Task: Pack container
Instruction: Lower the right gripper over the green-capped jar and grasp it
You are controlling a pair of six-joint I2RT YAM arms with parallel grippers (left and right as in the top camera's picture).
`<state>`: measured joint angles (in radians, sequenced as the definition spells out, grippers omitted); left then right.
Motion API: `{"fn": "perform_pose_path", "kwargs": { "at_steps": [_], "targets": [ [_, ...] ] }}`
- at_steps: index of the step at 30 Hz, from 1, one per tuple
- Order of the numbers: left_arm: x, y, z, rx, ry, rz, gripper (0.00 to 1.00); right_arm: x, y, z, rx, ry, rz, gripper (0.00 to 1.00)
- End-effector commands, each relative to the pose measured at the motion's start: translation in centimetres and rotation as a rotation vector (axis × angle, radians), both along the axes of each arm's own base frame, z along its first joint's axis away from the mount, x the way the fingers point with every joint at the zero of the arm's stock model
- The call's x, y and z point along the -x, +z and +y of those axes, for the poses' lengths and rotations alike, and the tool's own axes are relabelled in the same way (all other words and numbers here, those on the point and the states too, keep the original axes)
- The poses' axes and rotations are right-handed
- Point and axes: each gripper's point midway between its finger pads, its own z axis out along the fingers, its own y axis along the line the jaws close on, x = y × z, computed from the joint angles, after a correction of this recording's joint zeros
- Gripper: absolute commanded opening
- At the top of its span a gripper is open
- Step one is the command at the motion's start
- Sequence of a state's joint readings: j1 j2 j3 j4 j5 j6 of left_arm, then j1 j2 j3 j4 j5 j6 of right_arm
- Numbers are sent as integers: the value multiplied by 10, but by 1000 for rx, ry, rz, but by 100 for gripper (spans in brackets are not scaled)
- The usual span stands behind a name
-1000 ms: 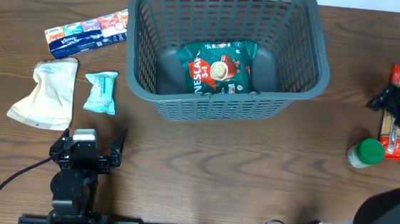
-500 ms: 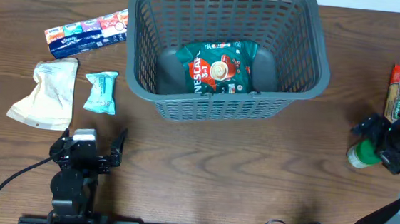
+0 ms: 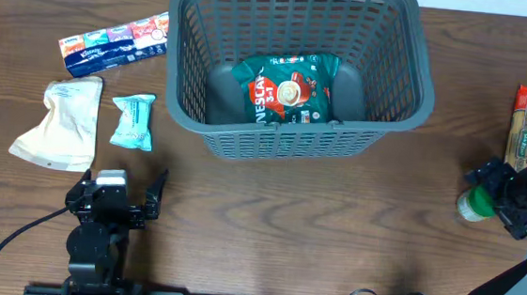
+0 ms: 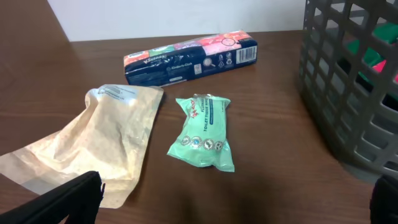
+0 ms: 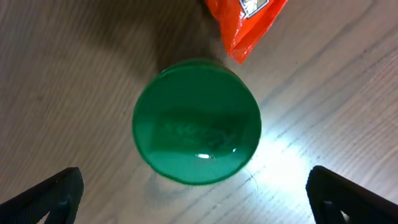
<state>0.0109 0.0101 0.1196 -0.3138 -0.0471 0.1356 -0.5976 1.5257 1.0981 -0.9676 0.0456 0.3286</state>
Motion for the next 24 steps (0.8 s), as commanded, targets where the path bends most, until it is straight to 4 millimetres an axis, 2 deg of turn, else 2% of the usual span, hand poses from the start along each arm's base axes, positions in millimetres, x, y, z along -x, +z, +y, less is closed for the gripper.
{"fn": "perform_pose_path", "kwargs": {
  "at_steps": [1, 17, 24],
  "targets": [
    [0, -11, -3, -10, -17, 23, 99, 3, -4, -4, 21, -24, -3, 99],
    [0, -11, -3, -10, -18, 23, 98, 1, -41, -9, 71, -21, -54, 99],
    [0, -11, -3, -10, -17, 23, 99, -3, -47, -12, 85, -21, -75, 99]
  ]
}}
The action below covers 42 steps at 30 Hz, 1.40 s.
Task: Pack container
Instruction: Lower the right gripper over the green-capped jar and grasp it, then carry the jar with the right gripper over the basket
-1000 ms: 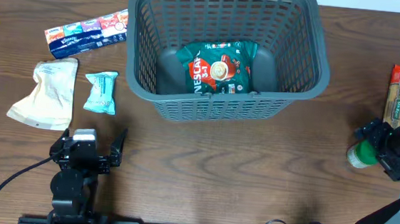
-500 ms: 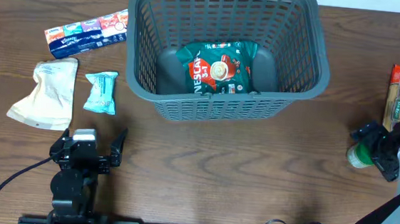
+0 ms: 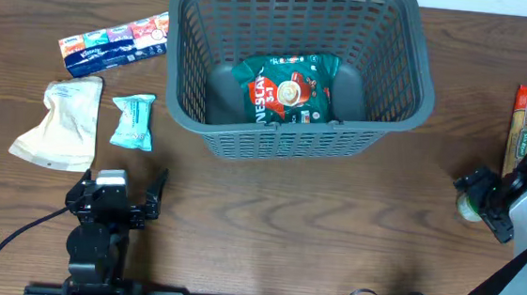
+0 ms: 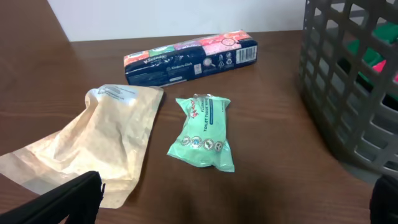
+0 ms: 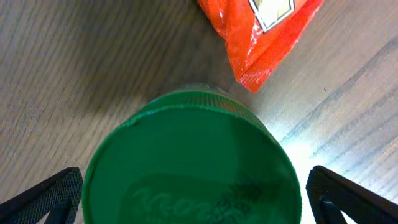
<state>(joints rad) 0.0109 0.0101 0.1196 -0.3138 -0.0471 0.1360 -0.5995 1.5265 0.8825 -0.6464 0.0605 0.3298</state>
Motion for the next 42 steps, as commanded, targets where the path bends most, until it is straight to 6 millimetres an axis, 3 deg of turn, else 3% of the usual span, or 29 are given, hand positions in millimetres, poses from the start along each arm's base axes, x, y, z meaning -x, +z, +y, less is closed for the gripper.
{"fn": "perform_pose_path", "kwargs": {
  "at_steps": [1, 11, 22, 27, 42],
  "targets": [
    [0, -11, -3, -10, -17, 23, 99, 2, -1, -5, 16, -15, -1, 99],
    [0, -11, -3, -10, -17, 23, 99, -8, -7, -5, -3, -5, -31, 95],
    [0, -11, -3, -9, -18, 23, 99, -9, -30, -1, -52, 7, 6, 88],
    [0, -11, -3, -10, -17, 23, 99, -11, -29, -2, -47, 7, -1, 70],
    [0, -11, -3, -10, -17, 23, 99, -12, -28, -2, -45, 8, -5, 45]
  ]
}}
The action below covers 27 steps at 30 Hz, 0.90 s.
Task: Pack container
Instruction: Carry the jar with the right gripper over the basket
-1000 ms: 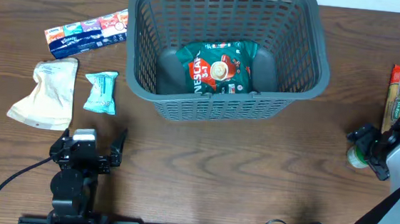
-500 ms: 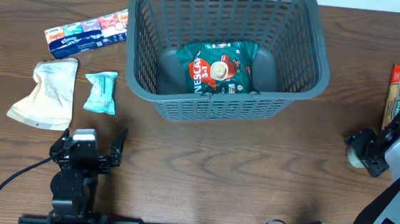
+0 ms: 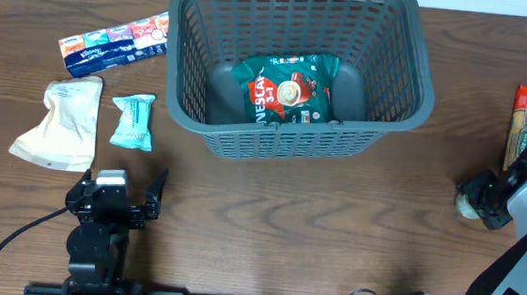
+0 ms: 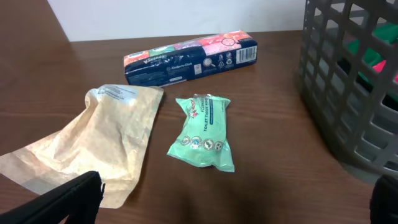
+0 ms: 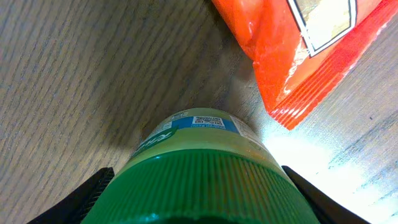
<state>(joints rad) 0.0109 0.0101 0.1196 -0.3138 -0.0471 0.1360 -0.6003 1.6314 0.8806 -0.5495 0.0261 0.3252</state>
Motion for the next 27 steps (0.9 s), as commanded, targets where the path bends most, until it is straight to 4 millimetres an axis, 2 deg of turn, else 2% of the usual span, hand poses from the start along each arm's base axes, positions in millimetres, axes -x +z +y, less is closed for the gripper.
{"fn": "perform_pose_path", "kwargs": {
  "at_steps": [1, 3, 7, 10, 14, 21, 24, 25, 26, 27],
  "targets": [
    [0, -11, -3, -10, -17, 23, 99, 3, -3, 1, -15, -5, 5, 43],
    [0, -11, -3, -10, -17, 23, 99, -1, 0, 3, -30, 1, -9, 38],
    [0, -11, -3, -10, -17, 23, 99, -17, 16, 6, -69, 19, -67, 34],
    [0, -11, -3, -9, -18, 23, 99, -32, 36, 6, -93, 35, -113, 32],
    [0, -11, -3, -10, -17, 23, 99, -57, 72, 5, -110, 68, -183, 31],
    [0, -11, -3, -9, -18, 23, 99, -111, 160, 17, -46, 188, -331, 27],
    [0, -11, -3, -10, -17, 23, 99, -139, 208, 33, 8, 273, -421, 27],
    [0, -11, -3, -10, -17, 23, 99, -151, 232, 44, 33, 314, -473, 27],
    [0, -11, -3, -10, -17, 23, 99, -156, 243, 50, 42, 332, -495, 27],
    [0, -11, -3, -10, -17, 23, 99, -166, 265, 63, 62, 372, -543, 27]
  ]
}}
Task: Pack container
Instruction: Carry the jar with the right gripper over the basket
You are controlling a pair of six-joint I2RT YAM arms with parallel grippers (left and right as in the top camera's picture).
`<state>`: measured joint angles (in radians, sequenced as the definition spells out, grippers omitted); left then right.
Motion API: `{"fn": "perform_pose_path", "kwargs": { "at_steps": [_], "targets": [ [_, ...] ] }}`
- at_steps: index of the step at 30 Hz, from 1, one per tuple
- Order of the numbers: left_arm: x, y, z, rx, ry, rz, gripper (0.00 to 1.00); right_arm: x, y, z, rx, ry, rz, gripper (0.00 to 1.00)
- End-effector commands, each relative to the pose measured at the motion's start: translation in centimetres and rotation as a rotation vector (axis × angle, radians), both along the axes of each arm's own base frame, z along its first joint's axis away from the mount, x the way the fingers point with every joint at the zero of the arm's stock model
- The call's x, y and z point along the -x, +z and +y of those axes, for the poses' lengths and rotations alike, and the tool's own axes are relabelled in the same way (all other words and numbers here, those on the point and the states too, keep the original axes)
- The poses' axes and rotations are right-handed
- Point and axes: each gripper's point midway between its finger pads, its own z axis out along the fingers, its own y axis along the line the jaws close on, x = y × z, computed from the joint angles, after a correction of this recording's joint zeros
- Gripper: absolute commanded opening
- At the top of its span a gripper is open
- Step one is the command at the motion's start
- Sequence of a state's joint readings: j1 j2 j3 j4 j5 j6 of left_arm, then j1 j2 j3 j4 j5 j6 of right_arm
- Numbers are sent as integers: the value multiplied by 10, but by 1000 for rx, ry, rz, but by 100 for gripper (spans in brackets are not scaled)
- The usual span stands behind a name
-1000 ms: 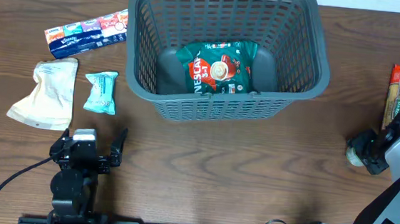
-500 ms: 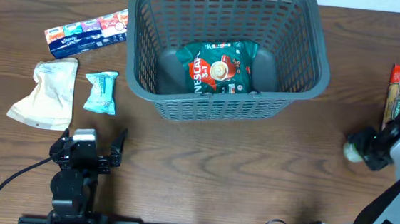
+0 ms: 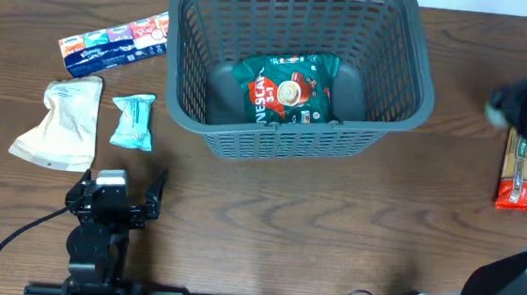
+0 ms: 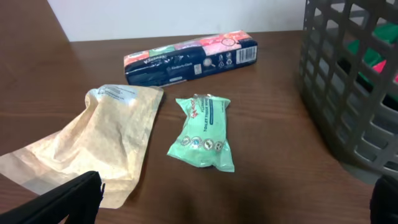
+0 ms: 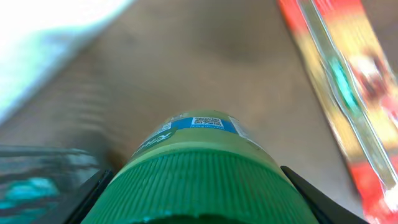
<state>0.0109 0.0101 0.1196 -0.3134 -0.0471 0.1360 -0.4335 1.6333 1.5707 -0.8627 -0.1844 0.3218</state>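
The green-lidded jar fills the right wrist view, and my right gripper is shut on its lid. In the overhead view that gripper is blurred, lifted off the table just right of the grey basket. A green Nescafe bag lies inside the basket. Left of it lie a tissue pack, a beige pouch and a mint wipes packet. My left gripper rests open at the front left, with nothing between its fingers.
A red-orange pasta packet lies by the table's right edge, below the raised right gripper; it also shows as the pasta packet in the right wrist view. The basket's wall stands to the right in the left wrist view.
My right gripper, shut on the jar on the table beside the pasta packet, is now lifted with it and farther back, near the basket's right side. The left arm is unchanged.
My right gripper hung open above the jar's green lid. It was then lower around the lid, then shut on the jar standing on the table. Now the jar is off the table beside the basket. The left arm has stayed still throughout.
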Motion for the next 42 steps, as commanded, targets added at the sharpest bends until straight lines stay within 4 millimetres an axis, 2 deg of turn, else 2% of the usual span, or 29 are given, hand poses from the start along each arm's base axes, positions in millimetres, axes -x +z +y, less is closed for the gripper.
{"fn": "perform_pose_path", "kwargs": {
  "at_steps": [1, 4, 7, 11, 13, 15, 19, 24, 27, 30, 42],
  "targets": [
    [0, -11, -3, -10, -17, 24, 99, -29, 65, 36, 59, 124, -153, 27],
    [0, -11, -3, -10, -17, 24, 98, -45, 109, 69, 108, 219, -258, 27],
    [0, -11, -3, -9, -18, 24, 98, -55, 147, 111, 154, 331, -358, 27],
    [0, -11, -3, -10, -17, 24, 99, -61, 174, 167, 195, 480, -449, 28],
    [0, -11, -3, -10, -17, 24, 99, -61, 175, 196, 199, 551, -466, 28],
    [0, -11, -3, -10, -17, 24, 99, -60, 164, 234, 175, 634, -441, 28],
    [0, -11, -3, -10, -17, 24, 98, -61, 131, 262, 159, 690, -345, 29],
    [0, -11, -3, -10, -17, 24, 99, -70, 90, 274, 151, 708, -235, 29],
    [0, -11, -3, -10, -17, 24, 99, -74, 78, 267, 162, 659, -196, 28],
    [0, -11, -3, -10, -17, 24, 98, -75, 74, 258, 192, 619, -171, 29],
    [0, -11, -3, -10, -17, 24, 98, -69, 68, 258, 189, 623, -136, 32]
  ]
}}
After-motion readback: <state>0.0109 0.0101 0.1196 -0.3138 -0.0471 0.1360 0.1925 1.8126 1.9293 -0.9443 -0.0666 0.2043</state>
